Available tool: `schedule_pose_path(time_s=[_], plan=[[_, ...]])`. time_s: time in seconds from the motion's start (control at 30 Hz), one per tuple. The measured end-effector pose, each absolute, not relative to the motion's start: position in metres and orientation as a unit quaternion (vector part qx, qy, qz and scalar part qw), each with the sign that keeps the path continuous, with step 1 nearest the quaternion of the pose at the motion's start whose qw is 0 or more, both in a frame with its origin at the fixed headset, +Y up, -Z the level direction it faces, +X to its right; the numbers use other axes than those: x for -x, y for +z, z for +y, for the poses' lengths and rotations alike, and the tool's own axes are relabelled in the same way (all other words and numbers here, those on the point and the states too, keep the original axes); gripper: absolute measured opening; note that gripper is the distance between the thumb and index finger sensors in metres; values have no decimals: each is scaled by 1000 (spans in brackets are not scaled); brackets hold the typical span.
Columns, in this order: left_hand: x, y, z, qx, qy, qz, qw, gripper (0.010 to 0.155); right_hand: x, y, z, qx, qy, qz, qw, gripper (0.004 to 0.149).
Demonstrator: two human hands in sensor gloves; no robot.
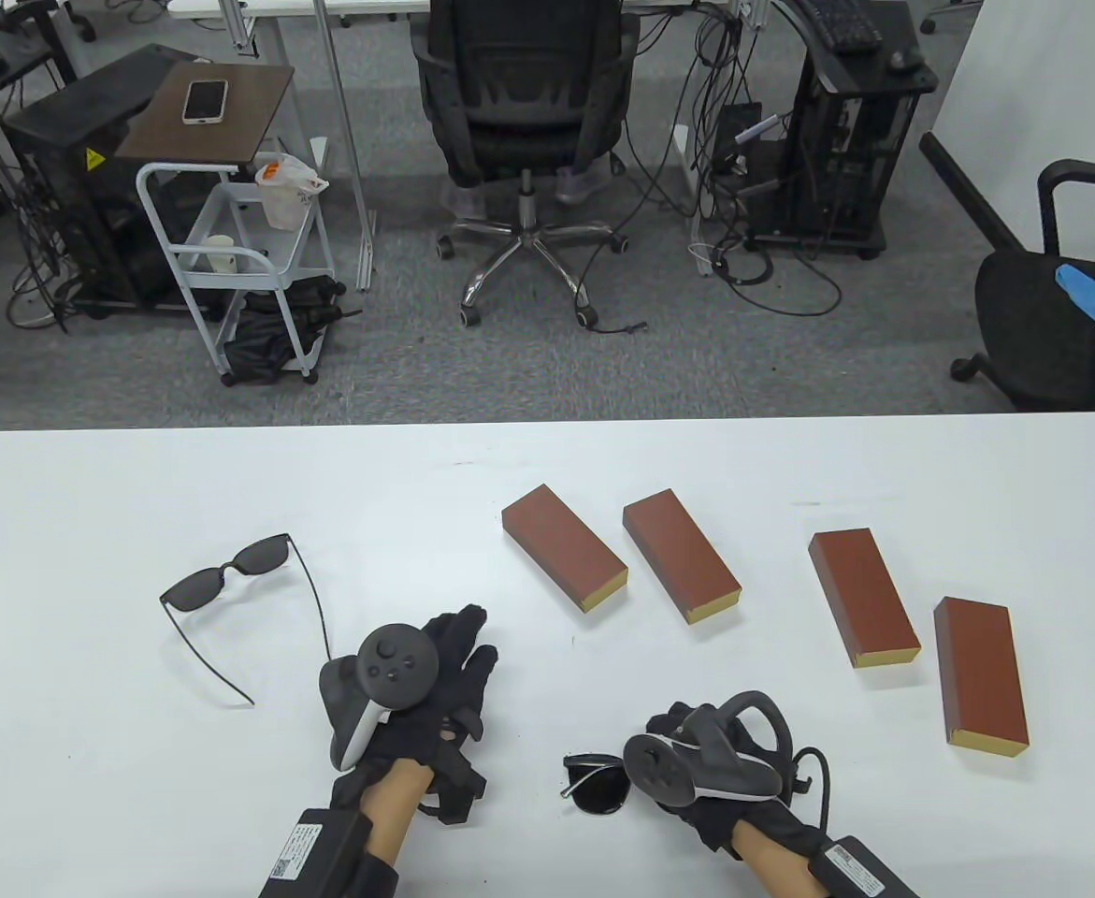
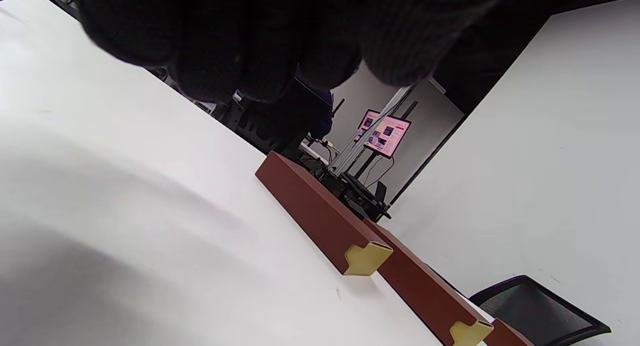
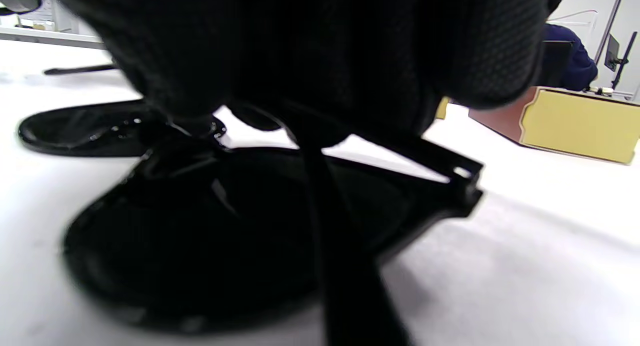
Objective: Slide to open storage boxes and store sunglasses
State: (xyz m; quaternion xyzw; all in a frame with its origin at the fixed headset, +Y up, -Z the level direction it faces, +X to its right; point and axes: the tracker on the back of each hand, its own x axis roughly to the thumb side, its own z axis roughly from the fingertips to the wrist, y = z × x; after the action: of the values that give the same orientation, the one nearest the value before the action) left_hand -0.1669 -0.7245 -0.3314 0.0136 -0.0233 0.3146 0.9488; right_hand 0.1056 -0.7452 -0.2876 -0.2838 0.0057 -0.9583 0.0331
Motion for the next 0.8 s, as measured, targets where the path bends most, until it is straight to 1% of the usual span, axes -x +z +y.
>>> schedule_pose_path(time_s=[0.1,0.2,0.3,0.37,0.4,0.5,0.63,0.73,0.8], plan=[[166,-332,-724,-14,313,-25,949,57,-109,-289,-743,265,-964,-12,16,41],[166,-332,-724,-15,312,-28,950,58,-117,-291,-736,249,-969,-9,-10,44],[164,-332,-723,-15,306,-32,951,59,-136,-295,-727,206,-977,26,-51,45],[163,-333,-720,-1,298,-29,954,62,-150,-299,-723,174,-982,52,-56,46],[162,-333,-718,3,291,-26,956,63,-161,-304,-720,150,-985,68,-50,48],[160,-332,-712,-4,277,-30,960,67,-181,-314,-718,135,-986,97,-23,49],[159,-332,-708,-12,252,-40,967,72,-212,-334,-713,78,-987,122,68,52],[158,-331,-709,-9,247,-46,968,75,-234,-351,-708,8,-988,113,109,59],[157,-331,-710,-13,237,-49,970,75,-246,-364,-707,-20,-984,99,148,69]])
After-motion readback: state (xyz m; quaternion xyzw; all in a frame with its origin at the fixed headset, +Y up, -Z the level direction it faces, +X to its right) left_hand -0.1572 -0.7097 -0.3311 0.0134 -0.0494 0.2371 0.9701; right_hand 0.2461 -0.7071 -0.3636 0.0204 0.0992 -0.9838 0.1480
